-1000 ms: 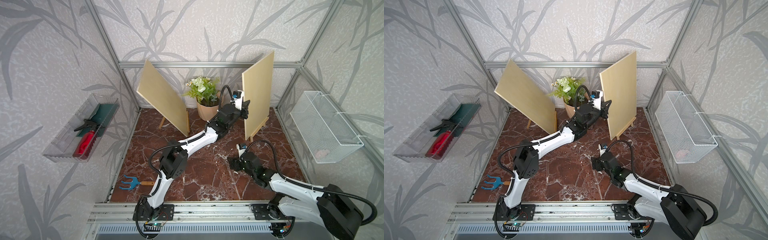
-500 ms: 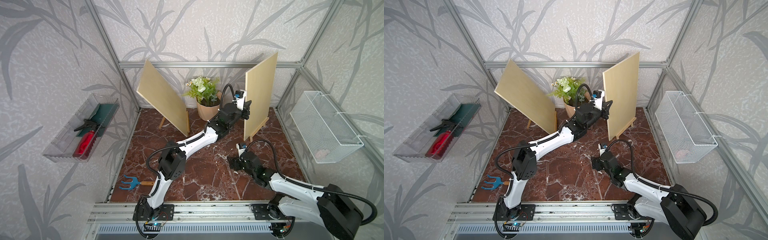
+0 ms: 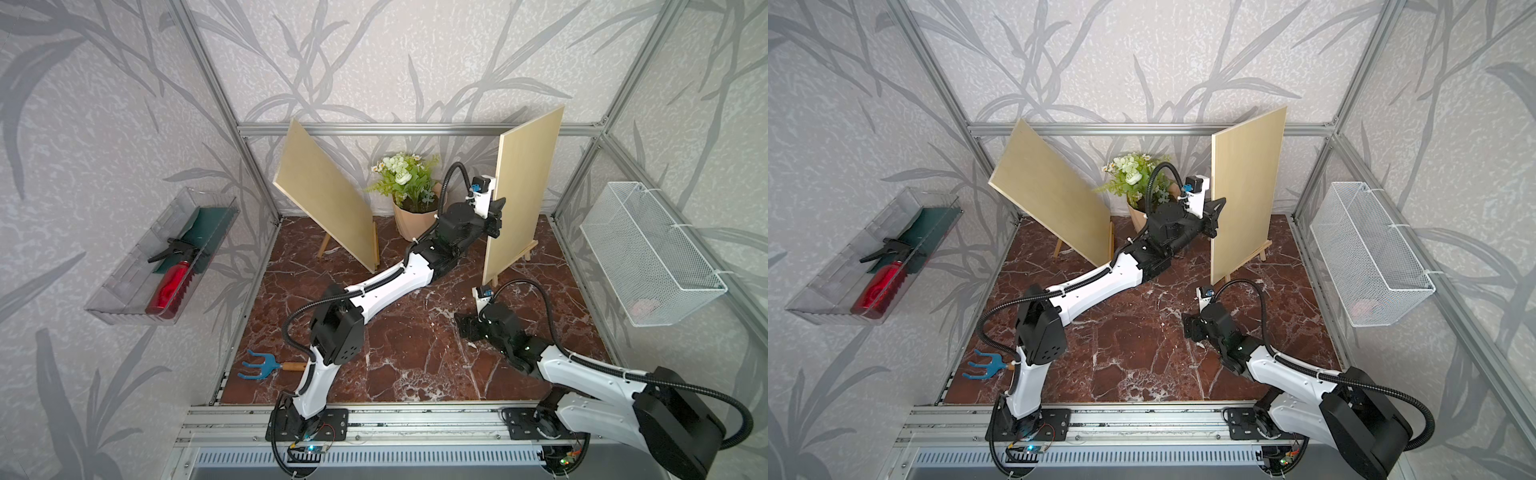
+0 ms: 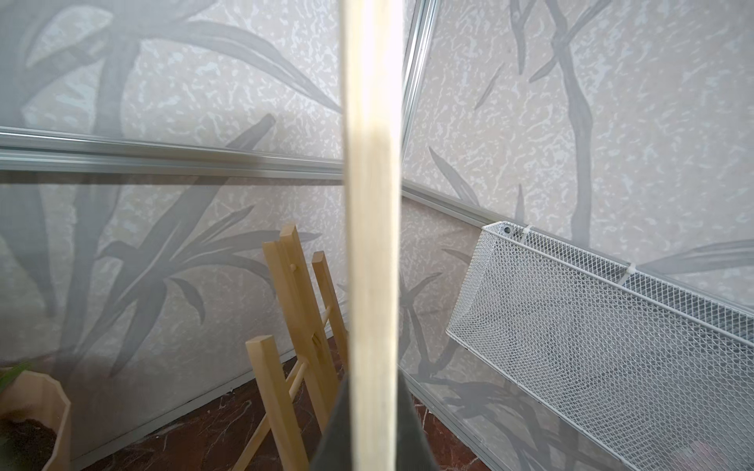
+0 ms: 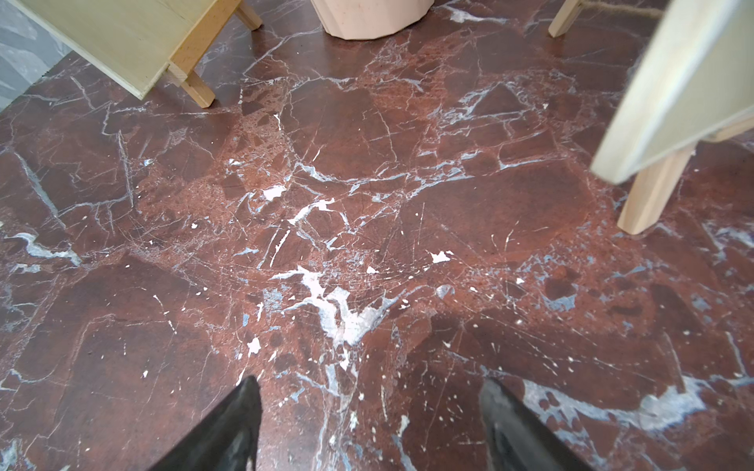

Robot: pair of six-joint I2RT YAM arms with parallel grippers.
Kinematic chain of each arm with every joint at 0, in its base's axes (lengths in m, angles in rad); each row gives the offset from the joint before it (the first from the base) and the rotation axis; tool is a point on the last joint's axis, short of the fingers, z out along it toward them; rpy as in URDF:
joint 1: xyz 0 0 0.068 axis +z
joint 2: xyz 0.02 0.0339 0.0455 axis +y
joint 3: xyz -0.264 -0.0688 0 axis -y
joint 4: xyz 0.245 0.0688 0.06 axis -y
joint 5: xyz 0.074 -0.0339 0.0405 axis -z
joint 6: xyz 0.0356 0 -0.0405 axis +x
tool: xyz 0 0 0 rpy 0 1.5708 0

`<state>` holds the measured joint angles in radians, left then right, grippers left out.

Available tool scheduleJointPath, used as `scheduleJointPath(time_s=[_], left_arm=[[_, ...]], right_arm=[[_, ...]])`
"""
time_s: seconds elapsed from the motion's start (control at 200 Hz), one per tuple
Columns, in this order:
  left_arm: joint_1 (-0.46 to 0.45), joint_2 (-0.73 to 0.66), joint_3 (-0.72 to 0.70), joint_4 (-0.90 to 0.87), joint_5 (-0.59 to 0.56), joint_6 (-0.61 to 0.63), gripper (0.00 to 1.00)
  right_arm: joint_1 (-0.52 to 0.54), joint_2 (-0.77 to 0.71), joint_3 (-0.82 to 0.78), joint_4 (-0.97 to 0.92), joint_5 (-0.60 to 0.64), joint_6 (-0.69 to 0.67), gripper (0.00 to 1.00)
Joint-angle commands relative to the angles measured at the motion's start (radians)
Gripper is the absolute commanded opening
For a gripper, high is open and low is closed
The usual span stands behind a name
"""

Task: Disassemble the easel
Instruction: Pick up the drawing board from the easel.

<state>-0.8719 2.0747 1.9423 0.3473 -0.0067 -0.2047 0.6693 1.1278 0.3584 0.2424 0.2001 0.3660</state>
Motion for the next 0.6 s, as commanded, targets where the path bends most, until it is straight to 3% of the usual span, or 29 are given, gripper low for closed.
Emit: scheduleJointPath(time_s=[0.0, 0.595], left_arm=[[-0.015, -0.132, 0.081, 0.222, 0.004, 0.013, 0.0], [-0.024, -0.118, 0.143, 0.256, -0.021, 0.016, 0.0]], right_arm=[[-0.003, 0.009, 0.03, 0.008, 0.011, -0.012, 0.83], [-0.004, 0.03, 0.04, 0.002, 0.015, -0.019, 0.82]])
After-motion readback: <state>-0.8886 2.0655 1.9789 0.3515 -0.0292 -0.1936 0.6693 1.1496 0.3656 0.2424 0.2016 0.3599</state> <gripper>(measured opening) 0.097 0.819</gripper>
